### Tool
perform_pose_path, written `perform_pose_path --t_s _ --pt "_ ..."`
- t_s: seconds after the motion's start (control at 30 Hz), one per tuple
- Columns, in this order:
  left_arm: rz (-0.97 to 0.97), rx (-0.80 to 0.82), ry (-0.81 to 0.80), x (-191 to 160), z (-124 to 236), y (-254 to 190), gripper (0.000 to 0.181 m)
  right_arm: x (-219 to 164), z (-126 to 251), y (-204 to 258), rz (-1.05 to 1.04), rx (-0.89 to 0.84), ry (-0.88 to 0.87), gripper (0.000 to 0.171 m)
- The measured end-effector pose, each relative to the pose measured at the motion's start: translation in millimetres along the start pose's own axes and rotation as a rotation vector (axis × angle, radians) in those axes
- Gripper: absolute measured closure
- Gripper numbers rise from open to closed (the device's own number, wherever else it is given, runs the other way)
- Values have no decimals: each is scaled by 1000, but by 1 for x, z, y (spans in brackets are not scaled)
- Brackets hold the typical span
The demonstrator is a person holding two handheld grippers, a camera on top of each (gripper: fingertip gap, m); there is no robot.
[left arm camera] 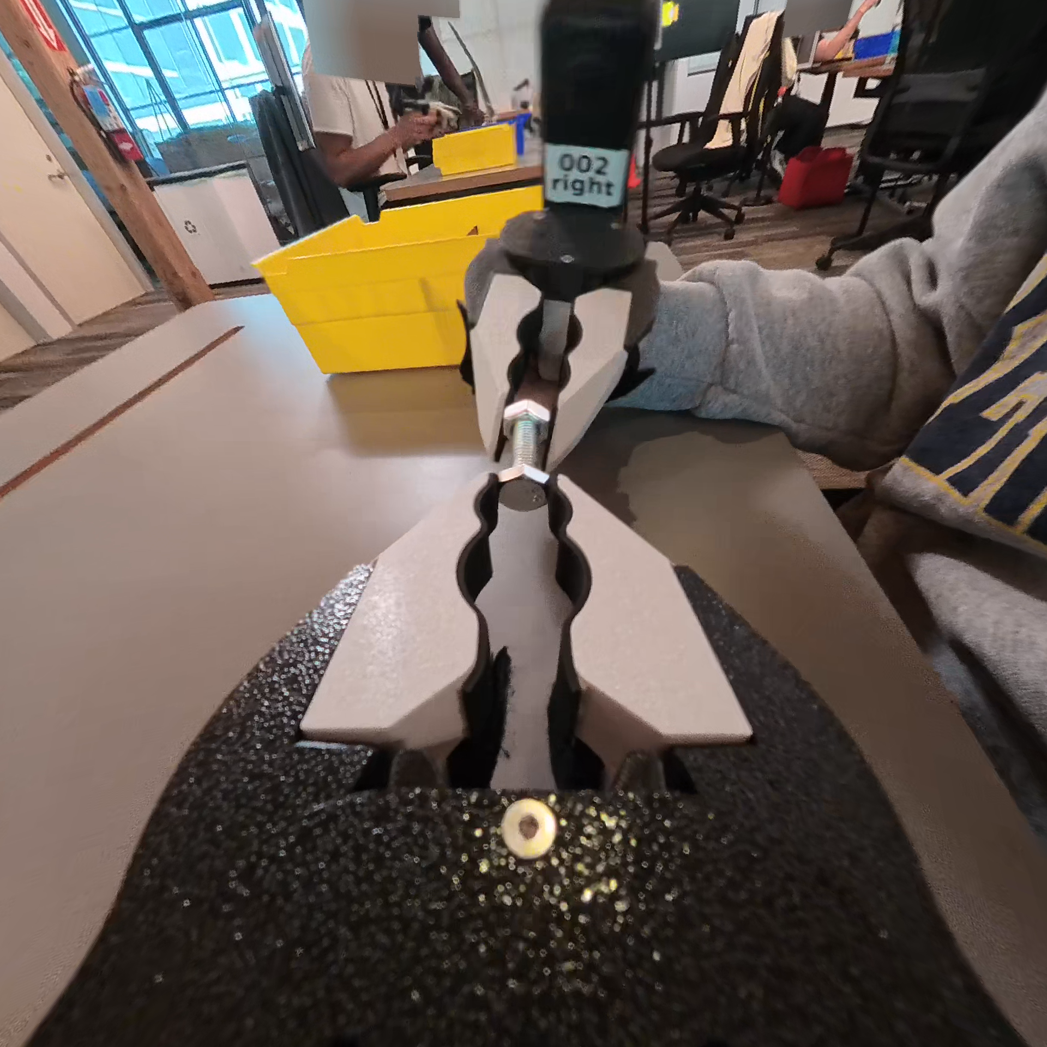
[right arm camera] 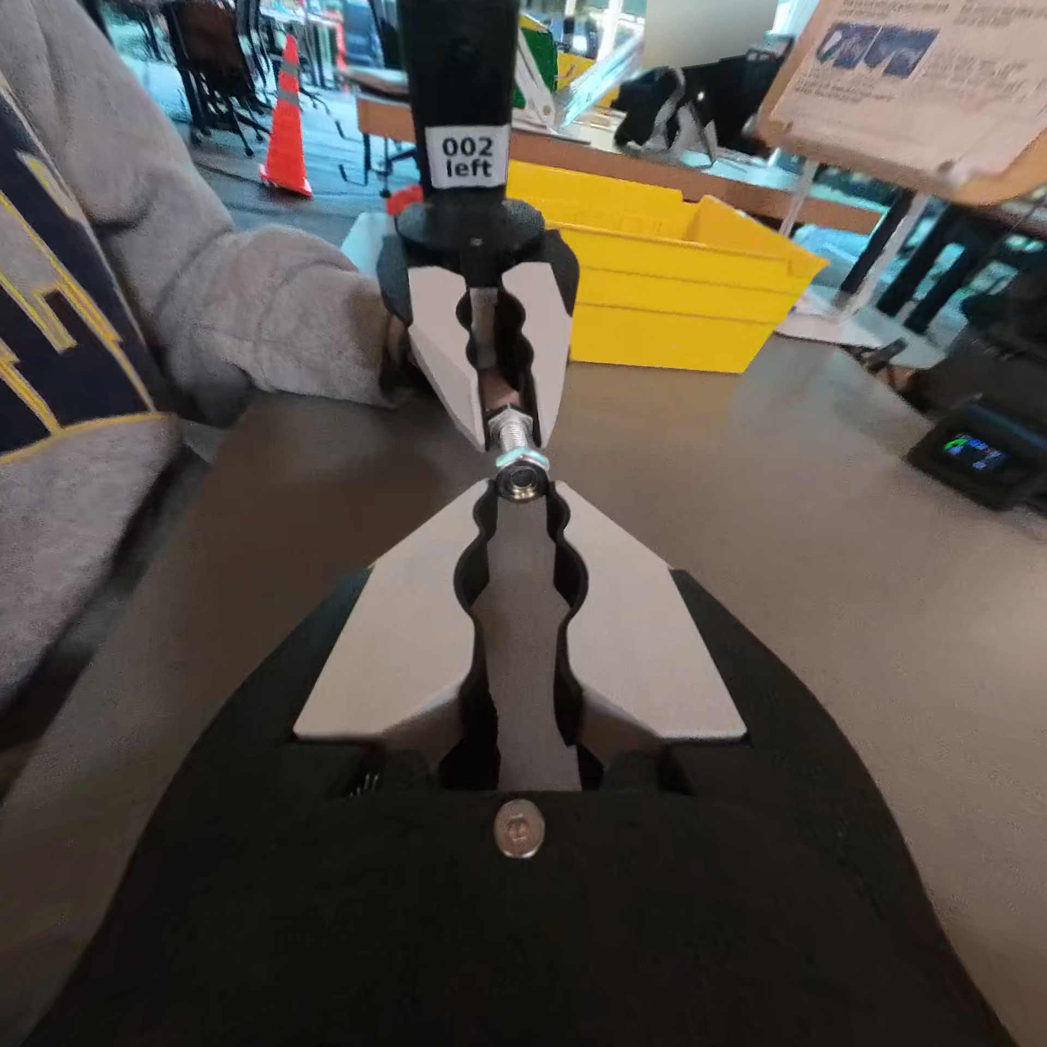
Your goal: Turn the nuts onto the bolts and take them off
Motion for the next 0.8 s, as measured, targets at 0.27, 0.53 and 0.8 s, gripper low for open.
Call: perform_pose_path --t_s 0.27,0.53,0.8 --pt "20 50 -70 7 9 7 166 3 -3 -7 -29 -66 6 137" --pt "-30 59 -29 3 6 7 166 15 -3 0 -289 113 -31 129" --pt "-27 55 -17 1 5 7 166 9 -2 -12 -278 32 2 155"
Point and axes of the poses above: each gripper's, where its closed fingertips meet, z back along the fingers, x out of its top, y = z × x across the jaws, the point moved 2 cm from there along z, back along the fingers, and after that the axes turned 14 degrees about -x, right-handed, at the moved point
